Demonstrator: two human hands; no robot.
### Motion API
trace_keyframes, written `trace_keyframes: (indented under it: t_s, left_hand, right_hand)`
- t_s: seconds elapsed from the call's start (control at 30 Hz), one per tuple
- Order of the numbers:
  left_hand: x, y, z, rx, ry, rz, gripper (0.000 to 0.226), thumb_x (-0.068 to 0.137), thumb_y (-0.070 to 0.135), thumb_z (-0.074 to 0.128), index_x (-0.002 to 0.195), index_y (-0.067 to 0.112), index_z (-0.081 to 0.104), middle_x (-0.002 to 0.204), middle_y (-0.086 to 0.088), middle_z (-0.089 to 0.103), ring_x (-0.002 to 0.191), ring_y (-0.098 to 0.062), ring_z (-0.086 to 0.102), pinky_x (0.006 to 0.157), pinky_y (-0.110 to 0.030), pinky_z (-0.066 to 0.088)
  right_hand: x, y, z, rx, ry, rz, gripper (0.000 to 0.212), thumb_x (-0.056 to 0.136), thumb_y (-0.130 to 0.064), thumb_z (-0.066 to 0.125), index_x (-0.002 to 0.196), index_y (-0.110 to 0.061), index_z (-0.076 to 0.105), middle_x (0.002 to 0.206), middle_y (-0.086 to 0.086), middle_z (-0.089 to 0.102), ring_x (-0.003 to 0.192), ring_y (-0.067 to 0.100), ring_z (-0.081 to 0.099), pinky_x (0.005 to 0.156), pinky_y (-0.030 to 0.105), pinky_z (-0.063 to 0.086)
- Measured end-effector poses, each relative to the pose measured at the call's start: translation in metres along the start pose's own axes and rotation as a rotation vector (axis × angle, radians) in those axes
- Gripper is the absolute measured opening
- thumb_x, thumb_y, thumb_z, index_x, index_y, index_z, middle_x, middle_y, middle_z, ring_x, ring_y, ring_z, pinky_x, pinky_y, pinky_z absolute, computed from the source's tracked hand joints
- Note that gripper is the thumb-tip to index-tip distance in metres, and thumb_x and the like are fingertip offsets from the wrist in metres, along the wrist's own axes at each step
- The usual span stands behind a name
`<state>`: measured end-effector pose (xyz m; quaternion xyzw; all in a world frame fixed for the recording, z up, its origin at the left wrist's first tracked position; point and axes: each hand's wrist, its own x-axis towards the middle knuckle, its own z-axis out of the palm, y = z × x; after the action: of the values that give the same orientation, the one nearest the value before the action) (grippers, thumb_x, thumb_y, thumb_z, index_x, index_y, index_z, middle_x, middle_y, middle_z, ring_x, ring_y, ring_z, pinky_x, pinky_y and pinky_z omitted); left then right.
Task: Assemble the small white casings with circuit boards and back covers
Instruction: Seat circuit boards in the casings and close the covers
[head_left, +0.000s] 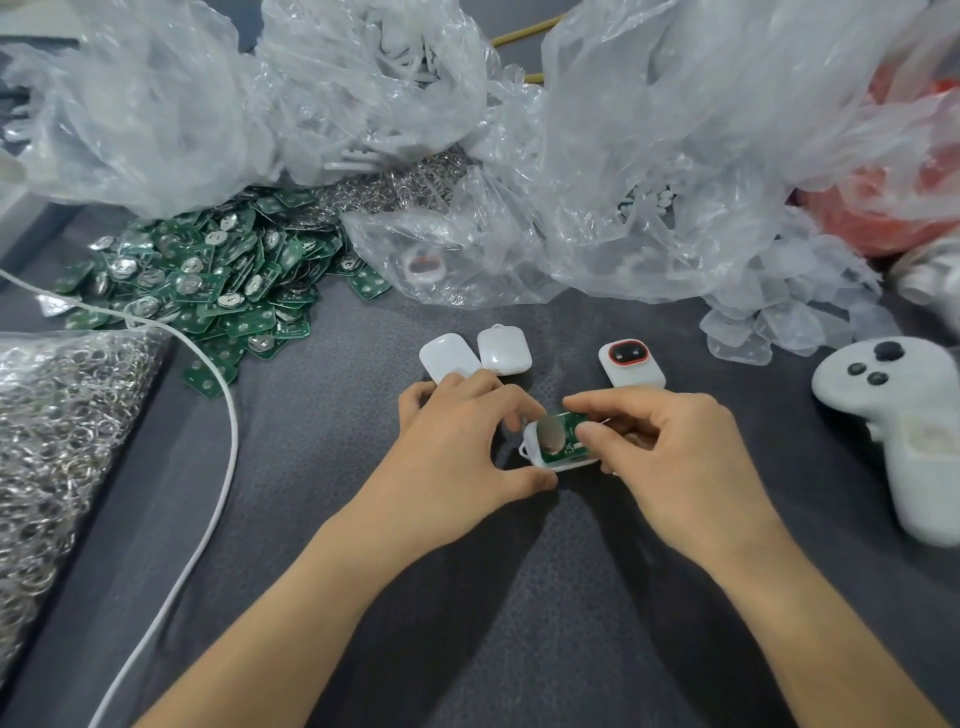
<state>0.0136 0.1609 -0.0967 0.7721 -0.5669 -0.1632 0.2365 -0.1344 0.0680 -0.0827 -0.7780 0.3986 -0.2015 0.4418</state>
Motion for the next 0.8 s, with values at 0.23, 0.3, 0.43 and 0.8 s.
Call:
trace_keyframes:
  t_s: [0.23, 0.3, 0.43, 0.8]
  left_hand:
    - [-0.0004, -0.0003, 0.0008, 0.016, 0.004, 0.018, 0.033, 0.068, 0.054, 0.071, 0.094, 0.048, 0.051, 0.091, 0.018, 0.048, 0.094, 0.001, 0.040, 0.100, -0.029, 0.018]
    - [-0.0003, -0.0007, 0.0014, 0.022, 0.009, 0.018, 0.034, 0.068, 0.055, 0.070, 0.096, 0.046, 0.053, 0.091, 0.018, 0.048, 0.094, 0.001, 0.040, 0.100, -0.031, 0.019]
    - [0.0004, -0.0016, 0.0025, 0.017, 0.016, 0.014, 0.035, 0.067, 0.055, 0.070, 0.097, 0.045, 0.056, 0.090, 0.017, 0.048, 0.093, 0.002, 0.040, 0.101, -0.031, 0.019]
    - [0.0004, -0.0023, 0.0029, 0.022, 0.020, 0.012, 0.036, 0.068, 0.054, 0.072, 0.099, 0.042, 0.058, 0.087, 0.018, 0.046, 0.092, 0.002, 0.040, 0.100, -0.030, 0.019]
  right_hand:
    - [-0.0002, -0.0010, 0.0012, -0.050, -0.012, -0.048, 0.023, 0.084, -0.007, 0.068, 0.101, -0.022, 0.074, 0.082, -0.019, 0.062, 0.074, -0.010, 0.059, 0.069, 0.003, 0.044]
    - [0.0003, -0.0003, 0.0029, -0.070, -0.009, -0.071, 0.022, 0.084, -0.006, 0.068, 0.101, -0.020, 0.074, 0.084, -0.015, 0.064, 0.075, -0.010, 0.058, 0.070, 0.003, 0.044]
    - [0.0005, 0.0012, 0.0053, -0.156, 0.015, -0.133, 0.021, 0.083, -0.005, 0.069, 0.099, -0.017, 0.074, 0.088, -0.007, 0.065, 0.077, -0.014, 0.055, 0.071, 0.001, 0.040]
    - [0.0005, 0.0039, 0.0082, -0.214, 0.034, -0.182, 0.021, 0.082, -0.003, 0.069, 0.097, -0.016, 0.075, 0.088, -0.005, 0.064, 0.069, -0.003, 0.052, 0.073, 0.001, 0.036]
